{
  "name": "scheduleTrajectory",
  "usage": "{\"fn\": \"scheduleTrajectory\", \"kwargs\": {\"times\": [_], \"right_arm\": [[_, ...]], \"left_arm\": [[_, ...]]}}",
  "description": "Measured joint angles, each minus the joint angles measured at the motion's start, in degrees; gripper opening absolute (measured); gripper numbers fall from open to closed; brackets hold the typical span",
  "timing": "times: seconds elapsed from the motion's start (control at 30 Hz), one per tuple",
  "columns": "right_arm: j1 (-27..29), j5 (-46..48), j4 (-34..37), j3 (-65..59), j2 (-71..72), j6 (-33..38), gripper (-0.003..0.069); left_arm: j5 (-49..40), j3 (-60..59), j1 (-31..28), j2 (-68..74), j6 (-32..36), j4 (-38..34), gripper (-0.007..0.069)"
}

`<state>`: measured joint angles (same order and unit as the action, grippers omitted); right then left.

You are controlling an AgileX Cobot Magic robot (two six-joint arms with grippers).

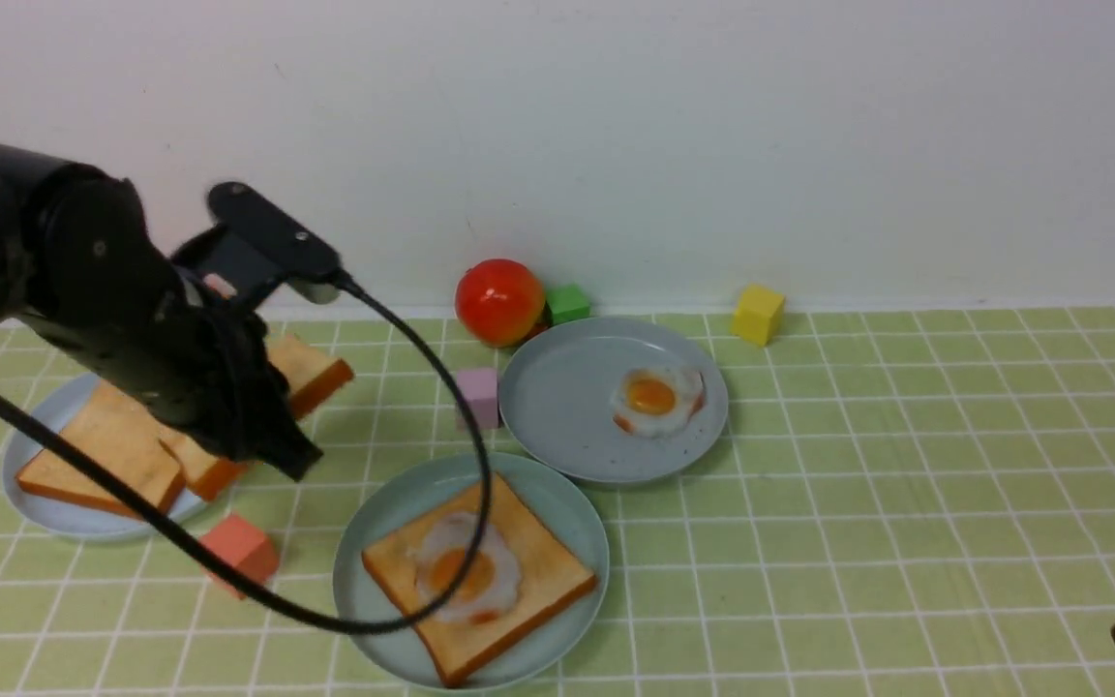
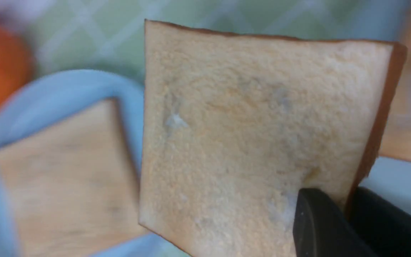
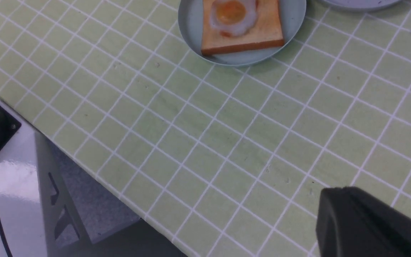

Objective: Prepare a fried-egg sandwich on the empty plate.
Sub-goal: Use the left arm to place a slice of bread on the fried egg in the middle

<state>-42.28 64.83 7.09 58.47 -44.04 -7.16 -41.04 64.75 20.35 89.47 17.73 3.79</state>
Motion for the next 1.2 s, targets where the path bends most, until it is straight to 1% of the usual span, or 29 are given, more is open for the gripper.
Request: {"fn": "scheduleTrajectory", "kwargs": {"times": [0.07,0.1,0.23,0.3,0.4,0.6,0.83,0.9,0.93,1.0,1.03,1.1,1.17,1.2], "right_arm": [[0.0,0.2,0.0,0.0,0.0,0.4,0.0007],[0.0,0.2,0.0,0.0,0.0,0.6,0.0007],[0.0,0.7,0.0,0.0,0.0,1.1,0.0007],[0.0,0.8,0.0,0.0,0.0,1.1,0.0007],[0.0,1.0,0.1,0.0,0.0,1.1,0.0007],[0.0,1.0,0.9,0.0,0.0,1.1,0.0007],[0.0,1.0,1.5,0.0,0.0,1.1,0.0007],[0.0,1.0,2.1,0.0,0.0,1.1,0.0007],[0.0,1.0,2.2,0.0,0.0,1.1,0.0007],[0.0,1.0,2.6,0.0,0.0,1.1,0.0007],[0.0,1.0,2.6,0.0,0.0,1.1,0.0007],[0.0,1.0,2.6,0.0,0.0,1.1,0.0007],[0.0,1.0,2.6,0.0,0.0,1.1,0.0007],[0.0,1.1,2.6,0.0,0.0,1.1,0.0007]], "left_arm": [[-1.3,-0.2,4.6,-0.1,-2.2,0.3,0.008],[-1.8,-0.3,8.0,0.1,-3.3,0.7,0.008],[-1.1,-0.4,15.9,1.8,-6.7,4.0,0.008],[-0.4,-0.4,19.0,3.5,-9.7,6.6,0.008],[0.1,-0.4,20.9,5.9,-13.3,10.2,0.008],[1.5,-0.4,21.5,8.7,-15.1,11.8,0.008],[4.2,-0.4,21.5,9.1,-15.1,11.7,0.0085],[4.4,-0.4,21.5,9.1,-15.1,10.7,0.0123],[4.4,-0.4,21.5,9.1,-15.1,10.6,0.0123],[4.4,-0.4,21.5,9.1,-15.1,9.4,0.0195],[4.3,-0.4,21.5,9.1,-15.1,8.9,0.0213],[4.0,-0.4,21.5,9.1,-15.1,7.9,0.0277],[3.6,-0.4,21.5,9.1,-15.1,7.2,0.0307],[2.7,-0.4,21.5,8.6,-15.1,6.0,0.0335]]}}
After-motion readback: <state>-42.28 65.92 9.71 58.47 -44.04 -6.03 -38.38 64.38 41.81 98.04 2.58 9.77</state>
